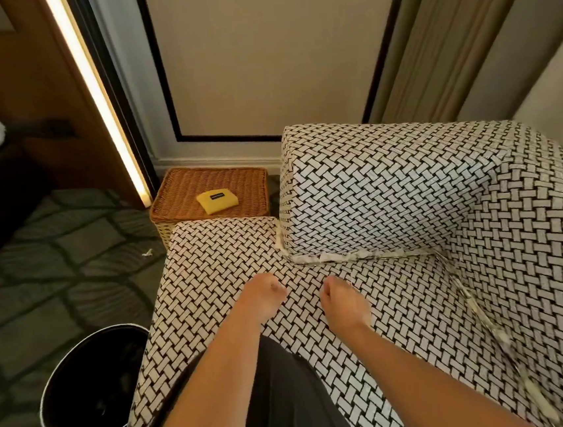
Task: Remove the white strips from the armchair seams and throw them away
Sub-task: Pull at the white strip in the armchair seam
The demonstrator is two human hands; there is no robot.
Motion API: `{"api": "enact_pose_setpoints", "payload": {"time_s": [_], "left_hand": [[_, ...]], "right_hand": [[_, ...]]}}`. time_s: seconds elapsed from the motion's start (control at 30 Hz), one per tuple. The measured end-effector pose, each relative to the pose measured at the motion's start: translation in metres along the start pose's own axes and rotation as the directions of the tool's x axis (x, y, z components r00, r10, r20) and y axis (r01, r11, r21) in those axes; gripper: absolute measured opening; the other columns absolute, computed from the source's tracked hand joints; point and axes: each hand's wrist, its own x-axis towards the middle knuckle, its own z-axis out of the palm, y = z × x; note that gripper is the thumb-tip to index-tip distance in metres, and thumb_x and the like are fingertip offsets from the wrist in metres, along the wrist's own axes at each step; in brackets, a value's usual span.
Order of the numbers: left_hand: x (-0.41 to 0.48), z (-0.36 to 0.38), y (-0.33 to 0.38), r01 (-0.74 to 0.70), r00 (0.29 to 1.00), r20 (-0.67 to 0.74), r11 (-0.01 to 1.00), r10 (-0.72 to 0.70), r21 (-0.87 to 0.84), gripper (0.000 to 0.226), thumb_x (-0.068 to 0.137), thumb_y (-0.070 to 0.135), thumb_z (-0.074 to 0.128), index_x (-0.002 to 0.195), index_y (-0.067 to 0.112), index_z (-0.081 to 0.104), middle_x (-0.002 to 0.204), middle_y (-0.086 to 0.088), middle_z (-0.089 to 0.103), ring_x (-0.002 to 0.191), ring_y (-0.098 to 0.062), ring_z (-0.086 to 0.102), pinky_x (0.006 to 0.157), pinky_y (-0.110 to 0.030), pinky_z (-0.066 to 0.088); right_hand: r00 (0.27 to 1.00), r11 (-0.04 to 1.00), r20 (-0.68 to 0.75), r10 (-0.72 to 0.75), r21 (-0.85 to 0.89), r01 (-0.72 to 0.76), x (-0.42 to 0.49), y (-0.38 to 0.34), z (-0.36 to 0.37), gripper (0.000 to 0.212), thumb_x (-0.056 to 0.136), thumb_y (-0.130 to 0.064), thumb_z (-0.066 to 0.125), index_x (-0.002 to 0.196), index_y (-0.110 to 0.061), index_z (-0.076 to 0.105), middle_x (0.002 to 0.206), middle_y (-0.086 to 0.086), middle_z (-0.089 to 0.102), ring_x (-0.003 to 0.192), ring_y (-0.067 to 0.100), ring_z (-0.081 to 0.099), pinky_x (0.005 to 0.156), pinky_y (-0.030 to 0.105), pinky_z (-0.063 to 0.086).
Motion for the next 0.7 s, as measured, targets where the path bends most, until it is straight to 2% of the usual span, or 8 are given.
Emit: {"api": "enact_pose_setpoints", "payload": {"time_s": [0.13, 0.2, 0.3, 0.43, 0.53, 0.6, 0.63, 0.7], "left_hand": [[0.023, -0.002, -0.016, 0.053, 0.998, -0.042, 0.996, -0.05, 0.07, 0.011, 0.092, 0.023, 0.05, 0.098, 0.016, 0.056, 0.099, -0.001, 0.06, 0.086, -0.014, 0.059, 0.077, -0.025, 0.046], [0.03, 0.0, -0.019, 0.039, 0.999, -0.036, 0.995, -0.035, 0.097, 0.02, 0.091, 0.025, 0.053, 0.108, 0.016, 0.056, 0.107, 0.0, 0.058, 0.092, -0.013, 0.056, 0.078, -0.023, 0.044], [0.041, 0.003, -0.02, -0.017, 0.999, -0.036, 0.989, 0.023, 0.147, 0.03, 0.091, 0.025, 0.055, 0.119, 0.017, 0.053, 0.119, -0.003, 0.053, 0.104, -0.017, 0.054, 0.088, -0.028, 0.046], [0.06, 0.004, -0.015, -0.107, 0.993, -0.007, 0.952, 0.114, 0.287, 0.043, 0.093, 0.021, 0.051, 0.135, 0.021, 0.041, 0.13, -0.007, 0.043, 0.116, -0.023, 0.047, 0.095, -0.032, 0.044], [0.073, 0.001, -0.017, -0.164, 0.981, -0.039, 0.923, 0.189, 0.347, 0.053, 0.093, 0.019, 0.05, 0.142, 0.025, 0.031, 0.128, -0.006, 0.041, 0.102, -0.019, 0.053, 0.084, -0.031, 0.047], [0.081, -0.001, -0.019, -0.164, 0.977, -0.058, 0.898, 0.205, 0.408, 0.052, 0.094, 0.023, 0.047, 0.143, 0.03, 0.028, 0.128, -0.004, 0.039, 0.084, -0.015, 0.053, 0.07, -0.028, 0.046], [0.084, -0.001, -0.019, -0.164, 0.976, -0.056, 0.881, 0.21, 0.445, 0.052, 0.095, 0.027, 0.045, 0.143, 0.033, 0.027, 0.127, -0.003, 0.039, 0.081, -0.014, 0.053, 0.067, -0.027, 0.044], [0.088, 0.0, -0.017, -0.157, 0.978, -0.042, 0.847, 0.206, 0.508, 0.051, 0.096, 0.033, 0.042, 0.144, 0.035, 0.023, 0.129, -0.003, 0.038, 0.088, -0.017, 0.057, 0.067, -0.028, 0.044]], "right_hand": [[0.996, 0.996, -0.035, -0.085, -0.002, 0.085, 0.022, -0.022, 0.011, 0.029, 0.095, -0.032, 0.048, 0.12, -0.018, 0.049, 0.111, -0.004, 0.06, 0.07, 0.007, 0.055, 0.048, 0.012, 0.03], [0.997, 0.996, -0.056, -0.061, 0.056, 0.064, 0.032, -0.031, 0.018, 0.032, 0.094, -0.031, 0.049, 0.123, -0.018, 0.047, 0.116, -0.003, 0.058, 0.068, 0.008, 0.057, 0.047, 0.013, 0.034], [0.995, 0.998, -0.096, 0.008, 0.064, -0.002, 0.047, -0.036, 0.021, 0.03, 0.093, -0.033, 0.052, 0.119, -0.018, 0.051, 0.116, -0.001, 0.057, 0.074, 0.014, 0.063, 0.054, 0.022, 0.047], [0.999, 1.0, -0.035, 0.022, 0.011, -0.021, 0.064, -0.033, 0.022, 0.031, 0.092, -0.035, 0.052, 0.117, -0.017, 0.057, 0.111, 0.001, 0.058, 0.081, 0.017, 0.065, 0.058, 0.022, 0.044], [0.998, 0.997, 0.01, 0.059, 0.054, -0.06, 0.076, -0.033, 0.023, 0.028, 0.089, -0.033, 0.058, 0.113, -0.018, 0.063, 0.096, 0.001, 0.065, 0.075, 0.015, 0.064, 0.052, 0.02, 0.046], [0.997, 0.997, 0.018, 0.078, 0.029, -0.078, 0.08, -0.035, 0.024, 0.025, 0.09, -0.034, 0.056, 0.11, -0.021, 0.063, 0.094, 0.001, 0.066, 0.077, 0.017, 0.065, 0.058, 0.026, 0.053], [0.997, 0.997, 0.018, 0.079, 0.004, -0.079, 0.081, -0.036, 0.025, 0.025, 0.091, -0.034, 0.055, 0.11, -0.022, 0.063, 0.095, 0.001, 0.067, 0.079, 0.019, 0.066, 0.063, 0.03, 0.055], [0.998, 0.996, 0.012, 0.066, -0.057, -0.065, 0.08, -0.037, 0.026, 0.025, 0.092, -0.034, 0.052, 0.111, -0.021, 0.062, 0.097, 0.002, 0.066, 0.081, 0.02, 0.066, 0.066, 0.033, 0.057]]}}
